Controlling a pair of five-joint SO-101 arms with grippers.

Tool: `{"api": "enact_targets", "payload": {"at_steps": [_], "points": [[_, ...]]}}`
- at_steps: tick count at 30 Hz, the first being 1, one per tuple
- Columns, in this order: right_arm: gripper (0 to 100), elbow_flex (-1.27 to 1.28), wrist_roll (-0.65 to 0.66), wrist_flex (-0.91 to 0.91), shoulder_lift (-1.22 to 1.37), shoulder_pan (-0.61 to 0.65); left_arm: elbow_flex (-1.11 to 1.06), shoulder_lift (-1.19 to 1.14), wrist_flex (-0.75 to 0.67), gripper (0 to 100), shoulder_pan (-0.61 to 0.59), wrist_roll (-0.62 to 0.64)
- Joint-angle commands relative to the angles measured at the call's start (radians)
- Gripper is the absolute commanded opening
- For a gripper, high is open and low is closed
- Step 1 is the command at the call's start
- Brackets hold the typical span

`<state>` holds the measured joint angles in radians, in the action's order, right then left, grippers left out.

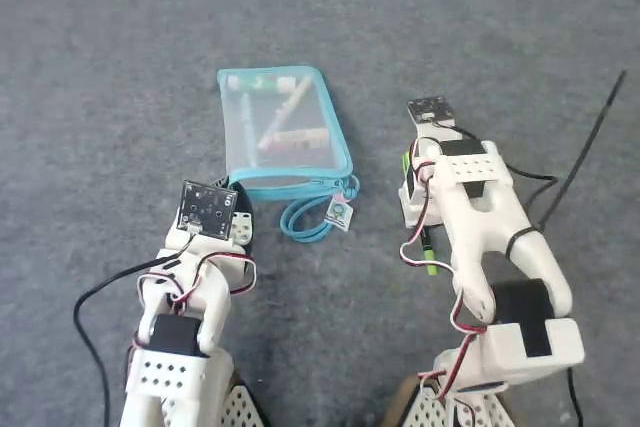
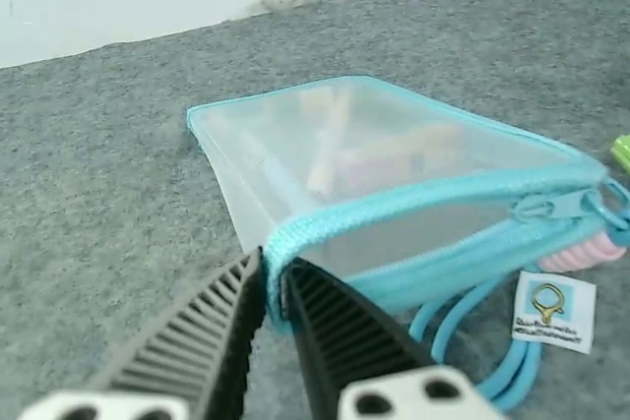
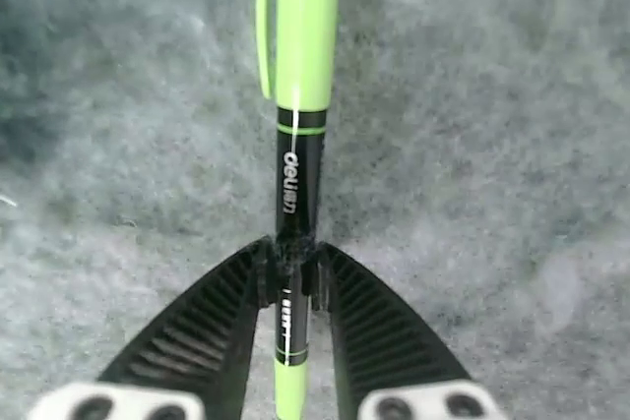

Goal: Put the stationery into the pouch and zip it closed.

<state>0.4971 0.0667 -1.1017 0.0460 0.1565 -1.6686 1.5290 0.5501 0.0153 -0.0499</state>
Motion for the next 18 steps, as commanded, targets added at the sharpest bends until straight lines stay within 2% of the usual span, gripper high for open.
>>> {"api": "enact_targets", "payload": {"at_steps": [1,4,18], "points": [[13.1,-0.052,0.034,-0.018,-0.019,-0.044,0.042,0.015,-0.021,1,0.000,-0.008],[17.5,-0.049,0.041,-0.016,-0.018,-0.061,0.042,0.015,-0.021,1,0.000,-0.008],[17.3,0.023,0.132,-0.013,-0.045,-0.042,0.042,0.015,-0.021,1,0.000,-0.009]]}}
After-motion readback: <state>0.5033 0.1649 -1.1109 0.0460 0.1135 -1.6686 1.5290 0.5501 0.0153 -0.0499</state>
